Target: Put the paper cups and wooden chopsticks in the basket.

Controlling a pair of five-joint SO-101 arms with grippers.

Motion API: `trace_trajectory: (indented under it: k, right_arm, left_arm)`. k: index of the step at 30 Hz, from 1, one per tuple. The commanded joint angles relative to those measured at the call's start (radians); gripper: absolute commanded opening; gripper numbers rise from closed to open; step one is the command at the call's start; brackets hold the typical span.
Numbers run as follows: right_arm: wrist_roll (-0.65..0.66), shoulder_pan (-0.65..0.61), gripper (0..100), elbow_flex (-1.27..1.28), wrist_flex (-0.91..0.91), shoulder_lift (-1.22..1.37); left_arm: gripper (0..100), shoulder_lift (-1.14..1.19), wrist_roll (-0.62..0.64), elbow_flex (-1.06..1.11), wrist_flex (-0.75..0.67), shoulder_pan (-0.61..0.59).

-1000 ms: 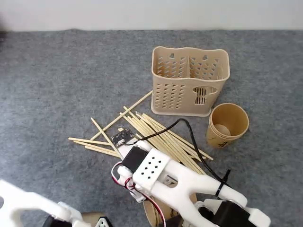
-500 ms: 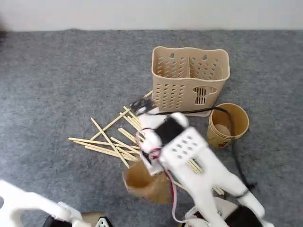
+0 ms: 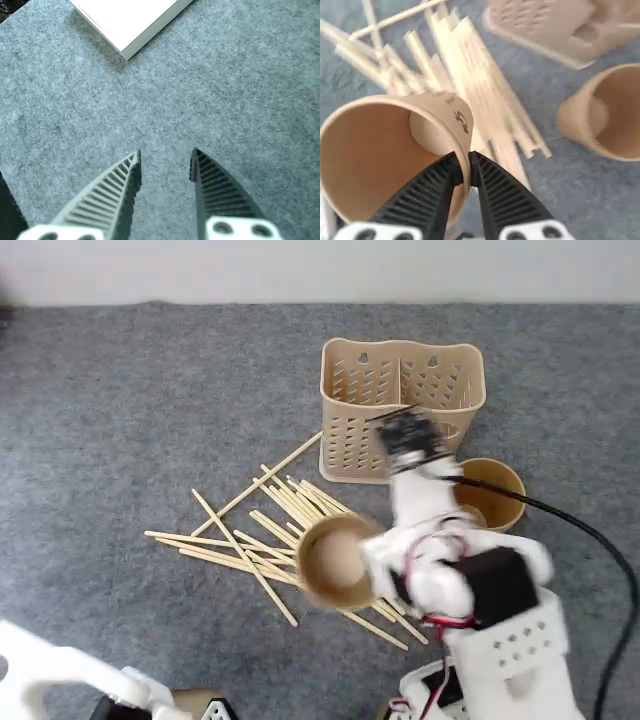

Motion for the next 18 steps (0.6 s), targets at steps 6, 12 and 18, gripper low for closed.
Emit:
trace_trajectory:
  k: [6,12,18]
  right_arm:
    - [0.109,0.414,0.8,-0.060,-0.173,-0.027]
    - [0.110,0.522,0.8,-0.143,-0.174,-0.025]
    - [0.110,0.610,0.8,-0.100,-0.266,-0.024]
  left_arm:
    - [16,-0.005,0.003,-0.010,-0.018,0.003]
    - [16,-0.005,0.003,-0.008,-0.018,0.003]
    - [16,-0.005,0.003,-0.008,-0.018,0.003]
